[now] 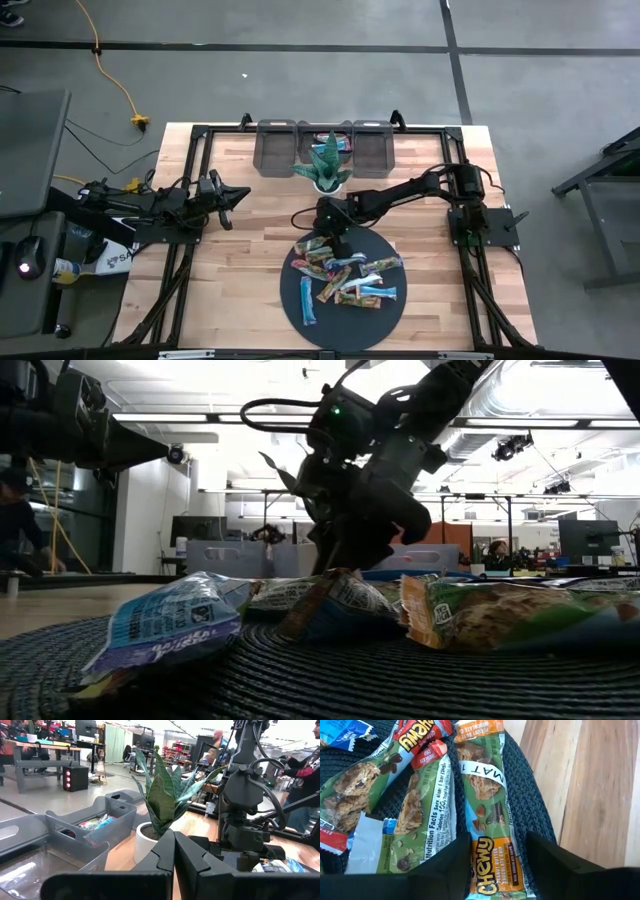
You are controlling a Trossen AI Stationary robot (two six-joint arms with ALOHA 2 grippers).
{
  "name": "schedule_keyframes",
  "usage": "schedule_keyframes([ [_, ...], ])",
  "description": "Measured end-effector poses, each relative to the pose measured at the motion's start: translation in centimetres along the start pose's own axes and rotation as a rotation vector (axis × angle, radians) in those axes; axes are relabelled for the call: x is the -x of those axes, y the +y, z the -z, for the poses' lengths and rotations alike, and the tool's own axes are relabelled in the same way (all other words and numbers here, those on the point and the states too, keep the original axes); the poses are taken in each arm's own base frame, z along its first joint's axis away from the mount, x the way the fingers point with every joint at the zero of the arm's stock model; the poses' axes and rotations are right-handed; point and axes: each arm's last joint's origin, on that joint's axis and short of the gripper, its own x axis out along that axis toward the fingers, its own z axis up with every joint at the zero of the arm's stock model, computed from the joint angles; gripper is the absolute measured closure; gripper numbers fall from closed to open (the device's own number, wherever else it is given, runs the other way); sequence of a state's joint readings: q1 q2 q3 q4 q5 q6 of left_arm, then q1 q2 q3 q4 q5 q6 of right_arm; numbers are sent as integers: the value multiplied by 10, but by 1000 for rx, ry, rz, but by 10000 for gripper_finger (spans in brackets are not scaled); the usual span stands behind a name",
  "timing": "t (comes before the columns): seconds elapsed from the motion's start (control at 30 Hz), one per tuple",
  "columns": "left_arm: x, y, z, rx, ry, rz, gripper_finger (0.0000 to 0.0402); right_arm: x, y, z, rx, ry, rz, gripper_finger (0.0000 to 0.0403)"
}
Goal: Pick and place Granola Bars by type
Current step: Put the orange granola bar into the right black bin
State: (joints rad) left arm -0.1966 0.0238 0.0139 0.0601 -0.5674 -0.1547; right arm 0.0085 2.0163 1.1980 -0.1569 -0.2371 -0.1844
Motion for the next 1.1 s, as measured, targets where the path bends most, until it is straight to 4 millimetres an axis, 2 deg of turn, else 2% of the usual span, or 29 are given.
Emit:
schedule_keyframes([
  [0.4, 0, 0, 0, 0, 0, 0, 400, 0, 2, 1, -26, 15, -4, 278],
  [0.53, 0, 0, 0, 1, 0, 0, 400, 2, 2, -6, -29, 21, -14, 293],
  [0.9, 0, 0, 0, 0, 0, 0, 400, 16, 2, -45, 3, -81, 3, 315],
  [1.1, 0, 0, 0, 0, 0, 0, 400, 33, -1, -73, 19, -131, 35, 316],
])
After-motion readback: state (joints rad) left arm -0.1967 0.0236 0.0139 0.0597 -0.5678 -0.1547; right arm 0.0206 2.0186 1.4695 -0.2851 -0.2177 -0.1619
